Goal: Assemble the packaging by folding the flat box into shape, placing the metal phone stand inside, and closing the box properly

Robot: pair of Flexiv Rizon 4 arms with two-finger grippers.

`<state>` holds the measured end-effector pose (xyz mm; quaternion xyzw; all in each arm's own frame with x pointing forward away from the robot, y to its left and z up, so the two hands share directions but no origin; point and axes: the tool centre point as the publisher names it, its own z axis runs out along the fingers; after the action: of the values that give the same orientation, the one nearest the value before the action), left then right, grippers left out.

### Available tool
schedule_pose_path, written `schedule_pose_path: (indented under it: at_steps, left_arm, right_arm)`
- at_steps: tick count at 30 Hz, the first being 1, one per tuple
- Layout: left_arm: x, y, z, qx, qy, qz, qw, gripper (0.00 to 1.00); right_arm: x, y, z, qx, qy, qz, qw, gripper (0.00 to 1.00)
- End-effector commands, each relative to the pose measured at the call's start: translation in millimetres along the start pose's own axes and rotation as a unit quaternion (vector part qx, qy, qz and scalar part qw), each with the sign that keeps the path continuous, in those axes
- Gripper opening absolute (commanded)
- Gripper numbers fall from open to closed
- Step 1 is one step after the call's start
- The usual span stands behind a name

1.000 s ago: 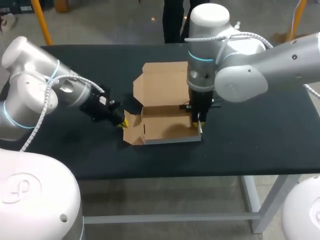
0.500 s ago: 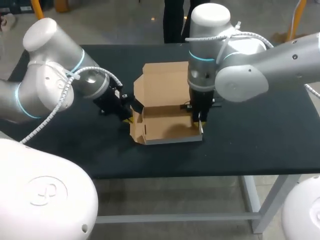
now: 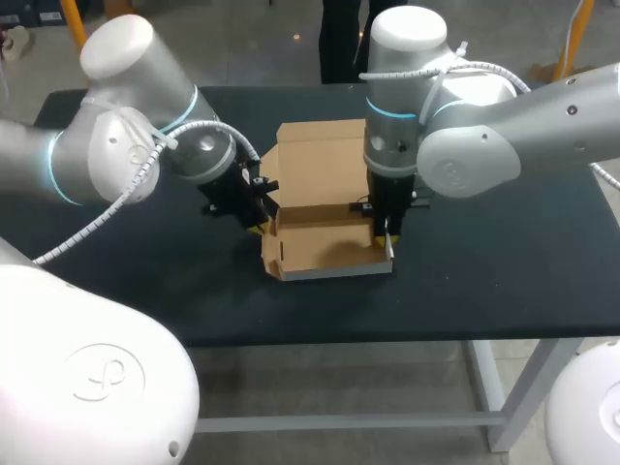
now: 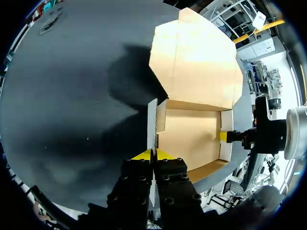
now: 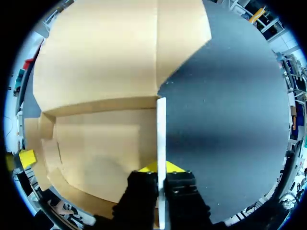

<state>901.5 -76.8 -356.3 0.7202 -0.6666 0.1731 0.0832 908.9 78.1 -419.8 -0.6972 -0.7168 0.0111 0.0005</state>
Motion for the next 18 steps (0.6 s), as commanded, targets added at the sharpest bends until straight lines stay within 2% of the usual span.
schedule_pose_path:
  at_steps: [1, 4, 5, 10, 18]
  left_arm:
    - [7.8, 2.5, 2, 0.003, -0.065, 0.001, 0.998, 0.00]
    - [7.3, 3.8, -1, 0.004, -0.060, 0.002, 0.998, 0.00]
    - [6.6, 4.1, -2, 0.005, -0.058, 0.002, 0.998, 0.08]
    - [-1.2, 5.4, -8, 0.011, -0.039, 0.001, 0.999, 0.34]
    - [-23.5, 7.7, -18, 0.022, -0.004, -0.005, 1.000, 0.50]
  right_arm:
    - [4, 0, 0, 0.002, 0.000, -0.001, 1.000, 0.00]
    - [4, 0, 0, 0.002, 0.000, -0.001, 1.000, 0.00]
    - [4, 0, 0, 0.002, 0.000, -0.001, 1.000, 0.00]
    - [4, 0, 0, 0.002, 0.000, -0.001, 1.000, 0.00]
    - [4, 0, 0, 0.002, 0.000, -0.001, 1.000, 0.00]
